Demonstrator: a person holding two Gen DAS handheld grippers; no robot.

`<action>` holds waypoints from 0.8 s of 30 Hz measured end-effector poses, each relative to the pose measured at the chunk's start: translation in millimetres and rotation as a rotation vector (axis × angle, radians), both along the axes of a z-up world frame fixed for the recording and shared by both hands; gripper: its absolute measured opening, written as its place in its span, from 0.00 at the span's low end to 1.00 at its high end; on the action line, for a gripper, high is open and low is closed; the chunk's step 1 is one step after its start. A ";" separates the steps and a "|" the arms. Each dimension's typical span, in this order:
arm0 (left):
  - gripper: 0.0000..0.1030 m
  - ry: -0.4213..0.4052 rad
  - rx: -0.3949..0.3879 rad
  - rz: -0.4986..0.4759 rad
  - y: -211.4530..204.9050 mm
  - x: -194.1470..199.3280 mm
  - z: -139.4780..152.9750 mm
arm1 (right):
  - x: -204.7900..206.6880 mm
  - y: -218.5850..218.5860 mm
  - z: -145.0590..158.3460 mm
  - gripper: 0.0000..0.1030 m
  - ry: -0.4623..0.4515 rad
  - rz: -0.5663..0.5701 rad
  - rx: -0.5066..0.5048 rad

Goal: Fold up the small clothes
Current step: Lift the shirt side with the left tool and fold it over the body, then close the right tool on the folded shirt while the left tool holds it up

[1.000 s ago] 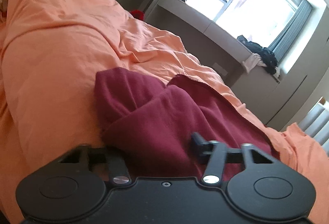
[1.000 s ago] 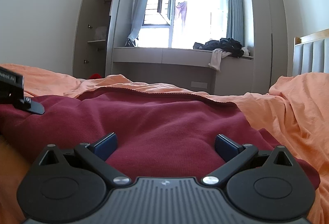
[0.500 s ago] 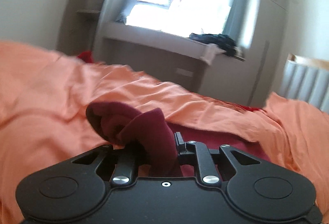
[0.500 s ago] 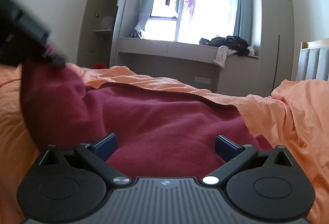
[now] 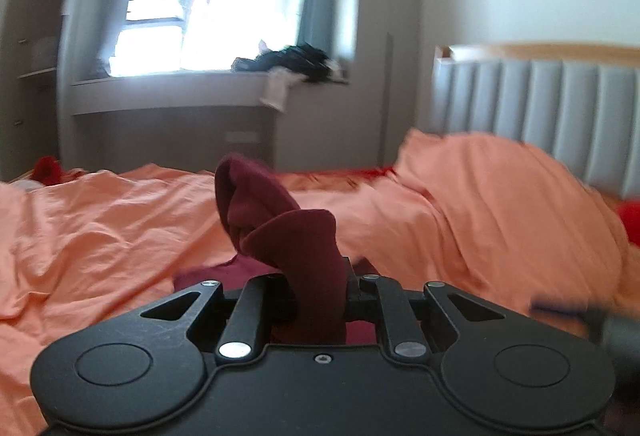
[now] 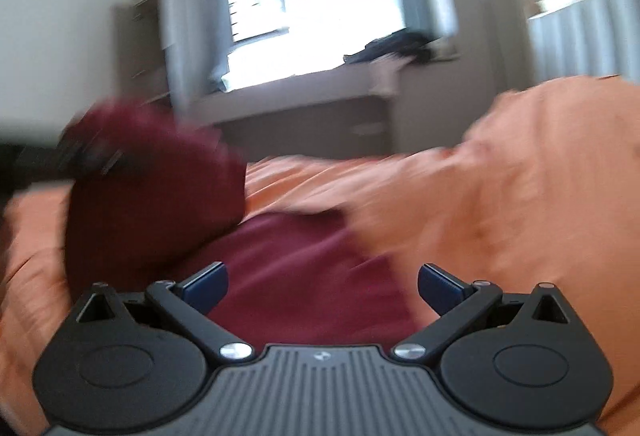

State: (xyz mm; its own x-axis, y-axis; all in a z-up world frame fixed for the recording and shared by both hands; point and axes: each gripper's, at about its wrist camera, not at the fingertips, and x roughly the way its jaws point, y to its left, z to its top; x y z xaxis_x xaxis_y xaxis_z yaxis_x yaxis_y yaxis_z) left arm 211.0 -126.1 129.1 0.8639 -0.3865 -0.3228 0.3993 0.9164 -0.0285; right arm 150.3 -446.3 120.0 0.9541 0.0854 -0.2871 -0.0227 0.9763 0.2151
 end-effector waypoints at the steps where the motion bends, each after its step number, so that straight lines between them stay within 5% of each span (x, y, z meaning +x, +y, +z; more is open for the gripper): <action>1: 0.15 0.009 0.021 -0.023 -3.9 -1.9 -5.0 | 3.6 -16.3 4.4 1.00 -0.007 -0.032 0.035; 4: 0.15 0.011 0.147 -0.078 -32.0 -10.4 -24.8 | 10.2 -56.3 11.7 1.00 -0.043 -0.046 0.152; 8: 0.16 -0.034 0.314 -0.093 -54.3 -30.2 -53.4 | 25.8 -81.1 5.0 1.00 0.016 -0.036 0.195; 17: 0.29 -0.028 0.310 -0.105 -55.3 -40.9 -73.2 | 80.7 -76.0 -19.0 1.00 0.176 0.335 0.414; 24: 0.33 -0.121 0.378 -0.117 -61.4 -69.7 -82.2 | 108.0 -67.5 -27.9 1.00 0.205 0.450 0.584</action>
